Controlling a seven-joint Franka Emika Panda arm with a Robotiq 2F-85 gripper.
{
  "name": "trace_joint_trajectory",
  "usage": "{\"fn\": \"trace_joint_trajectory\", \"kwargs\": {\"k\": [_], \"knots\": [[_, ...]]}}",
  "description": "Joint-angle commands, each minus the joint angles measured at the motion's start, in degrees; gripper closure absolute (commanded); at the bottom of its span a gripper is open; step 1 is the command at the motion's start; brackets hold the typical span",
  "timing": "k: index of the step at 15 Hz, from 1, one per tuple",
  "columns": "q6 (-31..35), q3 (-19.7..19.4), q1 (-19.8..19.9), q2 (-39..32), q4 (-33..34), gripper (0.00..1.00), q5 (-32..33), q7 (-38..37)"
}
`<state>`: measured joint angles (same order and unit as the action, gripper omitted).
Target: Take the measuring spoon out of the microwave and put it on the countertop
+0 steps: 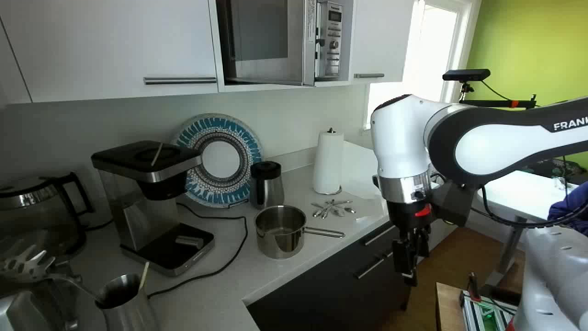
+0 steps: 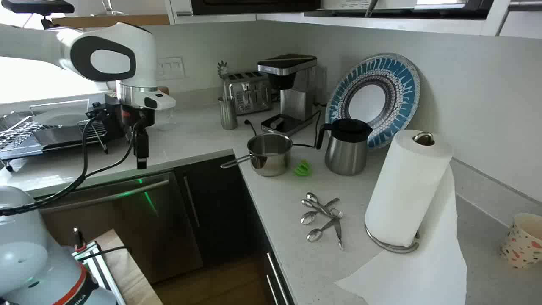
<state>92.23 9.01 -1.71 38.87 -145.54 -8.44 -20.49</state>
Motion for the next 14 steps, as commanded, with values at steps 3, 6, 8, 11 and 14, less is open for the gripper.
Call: {"fn": "trace_joint_trajectory", "kwargs": {"k": [3, 6, 8, 11, 14], "knots": [[-0.1, 0.19, 0.26, -0.01, 0.07, 0.0, -0.08, 0.13], [-0.1, 0.19, 0.26, -0.01, 0.07, 0.0, -0.08, 0.13], [1.95, -1.91, 0.84, 3.88, -0.72, 0.0, 1.87, 3.63], [3.41, -6.36, 1.72, 8.62, -0.47, 0.0, 6.94, 12.74], [3.83, -13.04, 2.66, 12.85, 1.16, 0.0, 12.48, 24.53]]}}
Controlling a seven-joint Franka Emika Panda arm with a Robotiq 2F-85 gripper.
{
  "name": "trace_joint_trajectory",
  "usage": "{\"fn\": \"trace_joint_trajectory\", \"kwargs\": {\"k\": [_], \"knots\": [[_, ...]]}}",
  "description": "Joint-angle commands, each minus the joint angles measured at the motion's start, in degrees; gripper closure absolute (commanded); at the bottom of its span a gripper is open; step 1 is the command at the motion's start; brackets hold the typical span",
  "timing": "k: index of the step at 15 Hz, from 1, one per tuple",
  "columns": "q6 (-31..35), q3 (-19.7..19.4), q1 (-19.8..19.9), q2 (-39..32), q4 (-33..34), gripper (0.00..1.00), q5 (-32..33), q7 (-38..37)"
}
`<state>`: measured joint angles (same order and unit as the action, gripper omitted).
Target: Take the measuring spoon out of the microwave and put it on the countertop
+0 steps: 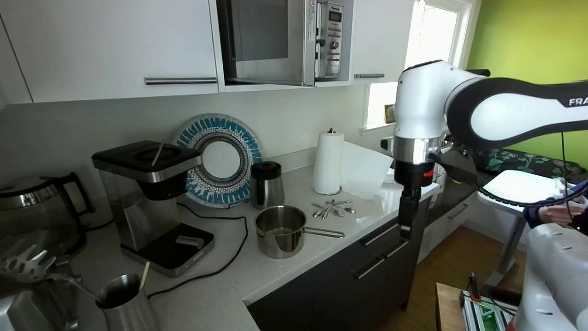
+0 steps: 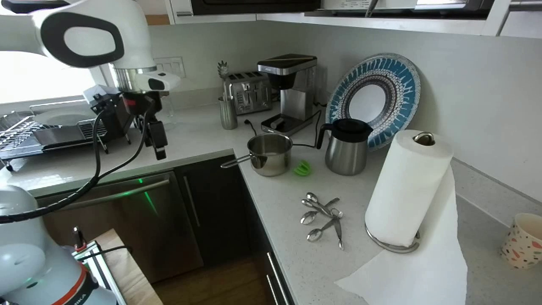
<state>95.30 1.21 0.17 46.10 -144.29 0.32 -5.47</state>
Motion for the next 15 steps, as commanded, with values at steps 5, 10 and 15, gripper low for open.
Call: {"fn": "trace_joint_trajectory", "kwargs": {"k": [5, 10, 15], "knots": [[0.53, -10.01, 2.83, 6.19, 2.31, 0.0, 1.41, 10.87], [10.65, -13.14, 5.64, 5.45, 5.31, 0.0, 5.1, 13.24], [21.13, -18.4, 4.65, -1.01, 14.92, 0.0, 6.36, 21.18]]}}
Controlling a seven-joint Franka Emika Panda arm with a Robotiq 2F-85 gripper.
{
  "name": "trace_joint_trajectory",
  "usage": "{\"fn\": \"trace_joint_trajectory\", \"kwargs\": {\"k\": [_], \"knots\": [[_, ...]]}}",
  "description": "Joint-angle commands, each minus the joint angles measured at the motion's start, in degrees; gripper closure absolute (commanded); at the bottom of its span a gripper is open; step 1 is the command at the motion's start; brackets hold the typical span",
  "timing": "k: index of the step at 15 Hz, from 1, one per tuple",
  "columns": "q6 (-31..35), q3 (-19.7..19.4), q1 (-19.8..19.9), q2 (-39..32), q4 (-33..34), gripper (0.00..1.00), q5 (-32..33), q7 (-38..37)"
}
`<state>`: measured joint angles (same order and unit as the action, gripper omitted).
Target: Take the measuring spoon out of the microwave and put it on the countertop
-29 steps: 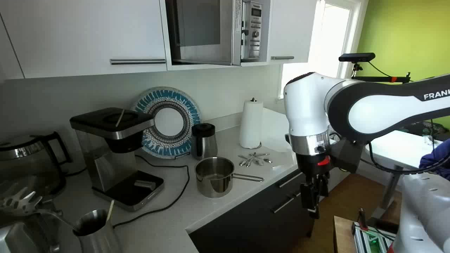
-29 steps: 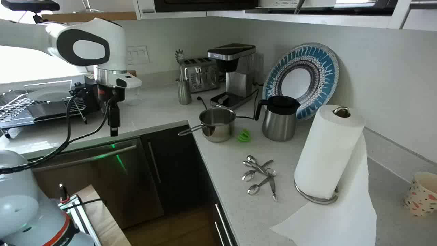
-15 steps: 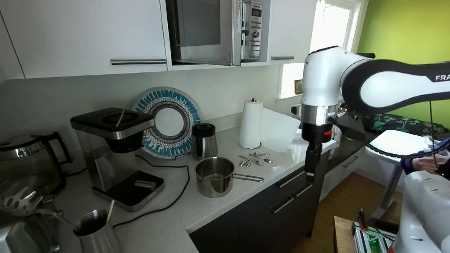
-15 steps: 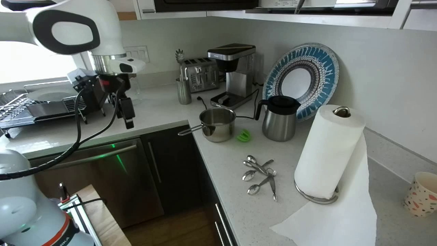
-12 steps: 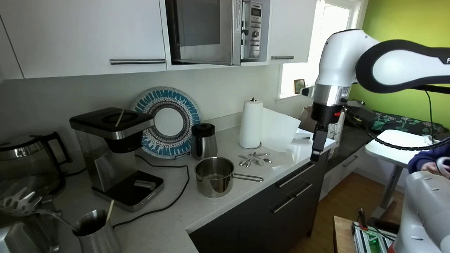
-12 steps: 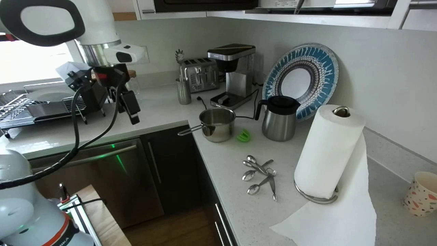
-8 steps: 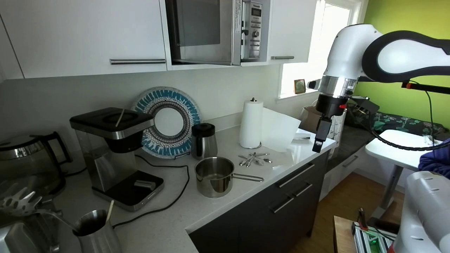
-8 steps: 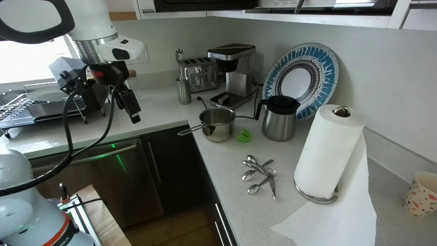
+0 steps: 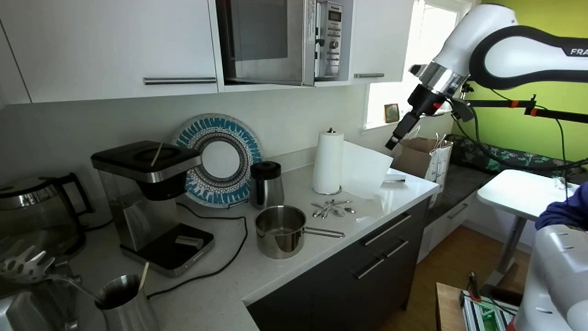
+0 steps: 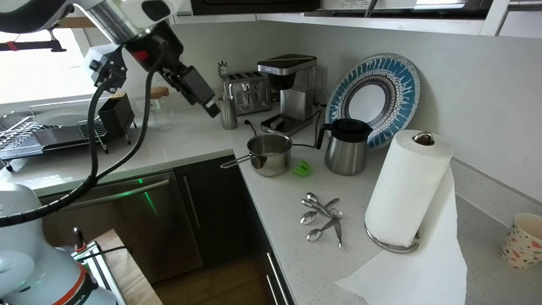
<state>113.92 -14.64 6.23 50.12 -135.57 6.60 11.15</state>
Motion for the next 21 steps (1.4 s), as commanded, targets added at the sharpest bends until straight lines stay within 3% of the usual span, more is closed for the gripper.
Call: {"fn": "trace_joint_trajectory", "kwargs": {"k": [1, 4, 5, 10, 12, 17, 21], "knots": [[4.11, -2.75, -1.6, -6.8, 8.55, 0.0, -0.12, 5.31], [8.56, -2.6, -0.72, -12.11, 14.32, 0.0, -2.52, 1.4], [7.31, -2.01, 0.04, -7.48, 10.0, 0.0, -1.5, 3.46], [8.26, -1.85, 0.25, -12.38, 14.28, 0.0, -2.29, 2.3], [15.05, -1.91, -0.07, -14.04, 14.47, 0.0, -4.13, -0.8], [27.25, -3.7, -2.75, -24.11, 24.13, 0.0, -8.12, 1.59], [28.93, -6.68, -3.24, -34.62, 35.2, 0.0, -13.31, 3.54]]}}
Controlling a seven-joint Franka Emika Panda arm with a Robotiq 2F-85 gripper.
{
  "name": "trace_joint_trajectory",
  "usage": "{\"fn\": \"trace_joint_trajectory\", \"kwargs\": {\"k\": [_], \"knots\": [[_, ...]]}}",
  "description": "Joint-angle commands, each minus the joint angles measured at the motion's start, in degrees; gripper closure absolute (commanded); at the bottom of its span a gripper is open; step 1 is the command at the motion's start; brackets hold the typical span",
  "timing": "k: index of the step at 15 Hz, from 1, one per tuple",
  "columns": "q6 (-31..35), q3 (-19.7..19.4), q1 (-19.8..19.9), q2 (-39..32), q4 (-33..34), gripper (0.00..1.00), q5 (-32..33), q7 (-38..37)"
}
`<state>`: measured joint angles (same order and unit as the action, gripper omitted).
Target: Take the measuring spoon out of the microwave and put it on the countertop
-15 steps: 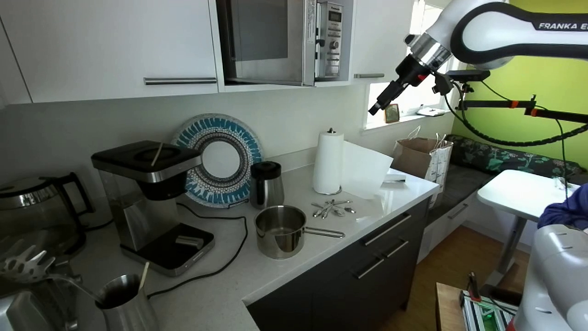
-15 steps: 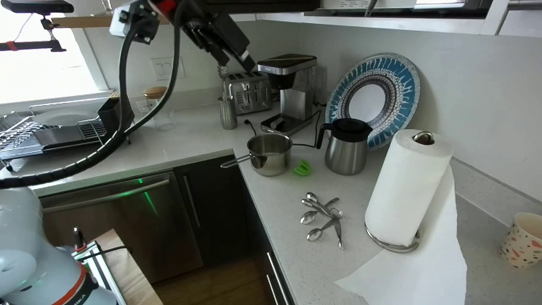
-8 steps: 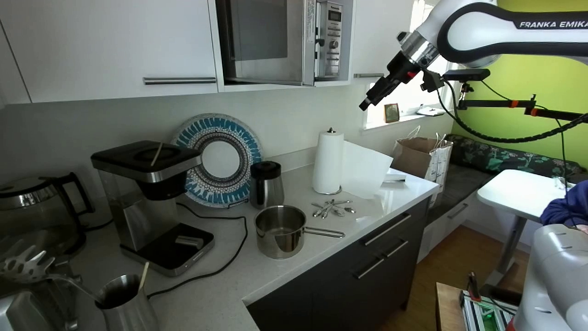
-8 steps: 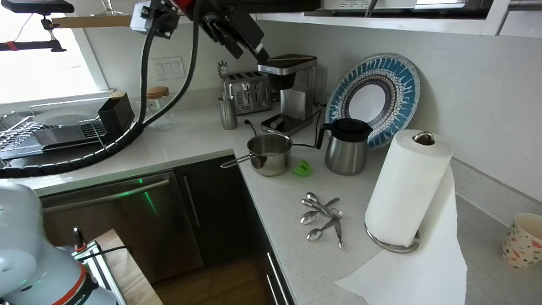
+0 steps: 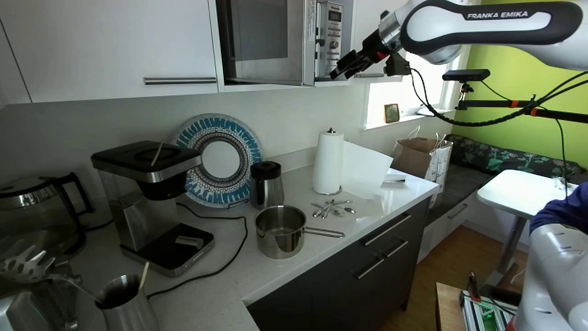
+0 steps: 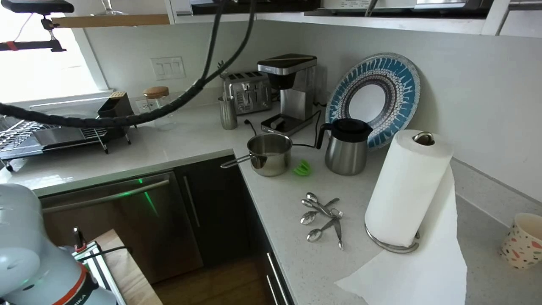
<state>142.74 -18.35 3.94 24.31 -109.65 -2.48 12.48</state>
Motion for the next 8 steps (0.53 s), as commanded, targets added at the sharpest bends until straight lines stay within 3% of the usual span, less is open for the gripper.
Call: {"fn": "trace_joint_trajectory", "kwargs": {"k": [1, 2, 8], "knots": [[-0.81, -3.24, -0.4, -10.61, 11.35, 0.0, -5.35, 2.06], [-0.12, -0.56, 1.08, -5.56, 5.59, 0.0, -3.28, 1.02], [1.26, -0.52, 1.3, -8.0, 7.58, 0.0, -4.22, 1.14]]}}
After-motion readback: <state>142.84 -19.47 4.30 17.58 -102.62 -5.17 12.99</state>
